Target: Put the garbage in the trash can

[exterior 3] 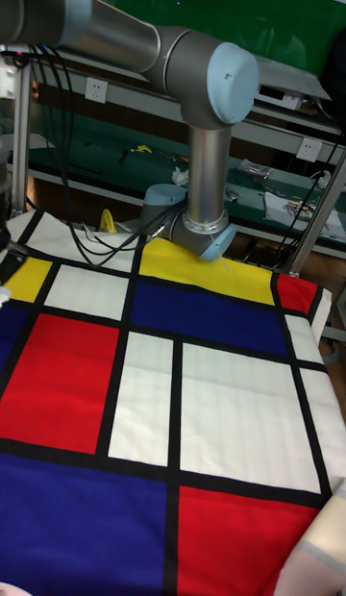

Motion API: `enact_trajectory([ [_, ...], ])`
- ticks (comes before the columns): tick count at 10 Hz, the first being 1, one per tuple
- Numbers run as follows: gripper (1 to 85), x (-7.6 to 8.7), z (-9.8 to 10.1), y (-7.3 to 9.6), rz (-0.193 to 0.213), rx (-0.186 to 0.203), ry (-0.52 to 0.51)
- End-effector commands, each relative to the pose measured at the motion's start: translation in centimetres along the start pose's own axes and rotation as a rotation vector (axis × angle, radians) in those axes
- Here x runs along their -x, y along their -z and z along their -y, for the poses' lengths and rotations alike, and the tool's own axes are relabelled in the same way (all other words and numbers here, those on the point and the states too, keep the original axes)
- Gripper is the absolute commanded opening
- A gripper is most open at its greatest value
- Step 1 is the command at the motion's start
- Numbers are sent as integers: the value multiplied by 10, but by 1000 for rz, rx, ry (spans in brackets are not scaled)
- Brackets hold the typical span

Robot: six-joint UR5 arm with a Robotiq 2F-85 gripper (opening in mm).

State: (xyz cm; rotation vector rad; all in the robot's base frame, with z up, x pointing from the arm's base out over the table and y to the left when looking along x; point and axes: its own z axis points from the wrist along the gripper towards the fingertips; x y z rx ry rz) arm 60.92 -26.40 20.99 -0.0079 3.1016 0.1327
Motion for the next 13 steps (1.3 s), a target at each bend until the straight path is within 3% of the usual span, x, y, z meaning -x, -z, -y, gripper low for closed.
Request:
enact_trajectory([
  [1, 10, -9, 12, -1, 18, 22, 10],
  [3, 10, -11, 11, -1, 17, 32, 15],
  [6, 10, -9, 13, -2, 7, 6, 29],
  [9, 10, -28, 17, -2, -67, -9, 17],
  [13, 10, -32, 25, 0, -62, -17, -8],
])
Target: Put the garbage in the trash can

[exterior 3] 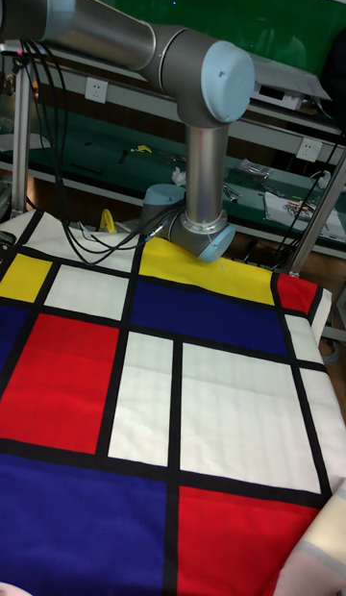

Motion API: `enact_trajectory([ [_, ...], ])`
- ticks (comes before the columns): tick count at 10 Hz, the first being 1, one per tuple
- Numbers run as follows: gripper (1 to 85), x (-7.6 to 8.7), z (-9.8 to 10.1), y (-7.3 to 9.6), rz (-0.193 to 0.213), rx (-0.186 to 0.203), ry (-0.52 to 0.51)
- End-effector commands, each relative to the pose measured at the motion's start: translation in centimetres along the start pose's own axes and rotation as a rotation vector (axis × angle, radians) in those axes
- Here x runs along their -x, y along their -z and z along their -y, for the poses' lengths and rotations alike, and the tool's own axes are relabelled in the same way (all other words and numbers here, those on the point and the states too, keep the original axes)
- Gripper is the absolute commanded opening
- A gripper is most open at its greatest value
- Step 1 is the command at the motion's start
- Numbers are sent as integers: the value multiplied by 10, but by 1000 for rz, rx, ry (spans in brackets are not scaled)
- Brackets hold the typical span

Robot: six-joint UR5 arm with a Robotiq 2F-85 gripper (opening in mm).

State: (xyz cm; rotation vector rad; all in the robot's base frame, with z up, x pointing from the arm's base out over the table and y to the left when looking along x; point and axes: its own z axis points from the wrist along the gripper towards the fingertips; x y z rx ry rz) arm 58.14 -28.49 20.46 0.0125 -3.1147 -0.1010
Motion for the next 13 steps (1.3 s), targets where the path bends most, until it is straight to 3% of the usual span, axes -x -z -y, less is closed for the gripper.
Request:
enact_trajectory([
  [1, 10, -16, 14, 3, 7, 13, -2],
  [4, 10, -18, 21, -5, 30, 11, -6],
  [10, 10, -17, 27, -9, 31, -10, 4],
  [13, 10, -13, 22, -26, 50, -16, -9],
])
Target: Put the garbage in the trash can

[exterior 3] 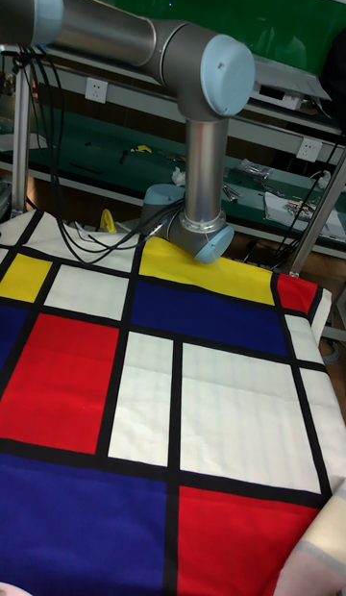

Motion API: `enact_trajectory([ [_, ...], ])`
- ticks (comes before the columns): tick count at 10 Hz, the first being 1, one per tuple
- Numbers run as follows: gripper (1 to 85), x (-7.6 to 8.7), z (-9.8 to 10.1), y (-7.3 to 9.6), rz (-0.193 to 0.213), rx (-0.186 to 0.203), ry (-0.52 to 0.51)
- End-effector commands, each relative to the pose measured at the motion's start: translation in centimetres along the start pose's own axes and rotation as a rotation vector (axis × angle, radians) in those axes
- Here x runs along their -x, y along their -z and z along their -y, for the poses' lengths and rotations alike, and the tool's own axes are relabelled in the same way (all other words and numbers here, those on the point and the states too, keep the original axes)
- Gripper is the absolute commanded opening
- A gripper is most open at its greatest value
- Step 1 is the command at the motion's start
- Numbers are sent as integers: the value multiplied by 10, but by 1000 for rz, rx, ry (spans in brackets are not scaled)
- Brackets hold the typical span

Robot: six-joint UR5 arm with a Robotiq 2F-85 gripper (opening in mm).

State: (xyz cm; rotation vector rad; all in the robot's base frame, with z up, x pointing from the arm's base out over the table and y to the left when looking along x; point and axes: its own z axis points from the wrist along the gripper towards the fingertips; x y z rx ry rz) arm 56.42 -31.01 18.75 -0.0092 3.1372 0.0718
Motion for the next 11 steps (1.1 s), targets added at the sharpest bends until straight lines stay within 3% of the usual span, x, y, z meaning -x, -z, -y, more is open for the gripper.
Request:
enact_trajectory([
  [1, 10, 5, -4, -14, 24, 6, -8],
  [9, 10, 11, -21, -43, 56, 27, -7],
  [10, 10, 9, -25, -44, 50, 41, -4],
  [11, 10, 9, -40, -45, 48, 99, 6],
])
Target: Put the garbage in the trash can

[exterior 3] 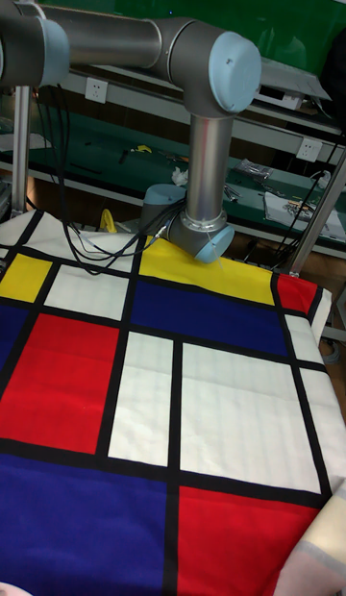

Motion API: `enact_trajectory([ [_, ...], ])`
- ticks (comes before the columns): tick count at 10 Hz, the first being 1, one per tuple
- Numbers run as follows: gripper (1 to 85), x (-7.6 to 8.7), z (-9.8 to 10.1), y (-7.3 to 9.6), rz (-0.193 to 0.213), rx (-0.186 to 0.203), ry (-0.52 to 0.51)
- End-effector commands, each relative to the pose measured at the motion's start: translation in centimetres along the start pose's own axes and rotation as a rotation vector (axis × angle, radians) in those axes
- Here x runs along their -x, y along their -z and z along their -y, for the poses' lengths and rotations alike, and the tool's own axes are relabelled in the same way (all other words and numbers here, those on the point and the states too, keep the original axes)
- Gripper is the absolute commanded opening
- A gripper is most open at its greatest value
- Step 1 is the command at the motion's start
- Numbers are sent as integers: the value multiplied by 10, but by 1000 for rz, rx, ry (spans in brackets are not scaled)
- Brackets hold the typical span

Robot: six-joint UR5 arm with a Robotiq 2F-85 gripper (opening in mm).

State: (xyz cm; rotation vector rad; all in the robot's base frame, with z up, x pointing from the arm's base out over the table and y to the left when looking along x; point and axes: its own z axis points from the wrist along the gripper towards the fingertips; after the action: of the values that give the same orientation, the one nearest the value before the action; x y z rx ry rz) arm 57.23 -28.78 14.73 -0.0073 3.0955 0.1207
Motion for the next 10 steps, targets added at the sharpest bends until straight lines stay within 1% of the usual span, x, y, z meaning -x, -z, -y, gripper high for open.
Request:
enact_trajectory([
  [1, 10, 3, -29, -5, 15, 105, 28],
  [4, 10, 1, -23, -3, 10, 88, 35],
  [5, 10, 0, -21, 0, 0, 96, 47],
  [6, 10, -2, -16, 2, -5, 93, 72],
  [7, 10, -2, -14, 0, -3, 96, 77],
  [8, 10, -1, -13, -4, 5, 99, 81],
  [9, 10, 1, -12, -10, 13, 80, 77],
  [10, 10, 1, -13, -8, 12, 65, 70],
])
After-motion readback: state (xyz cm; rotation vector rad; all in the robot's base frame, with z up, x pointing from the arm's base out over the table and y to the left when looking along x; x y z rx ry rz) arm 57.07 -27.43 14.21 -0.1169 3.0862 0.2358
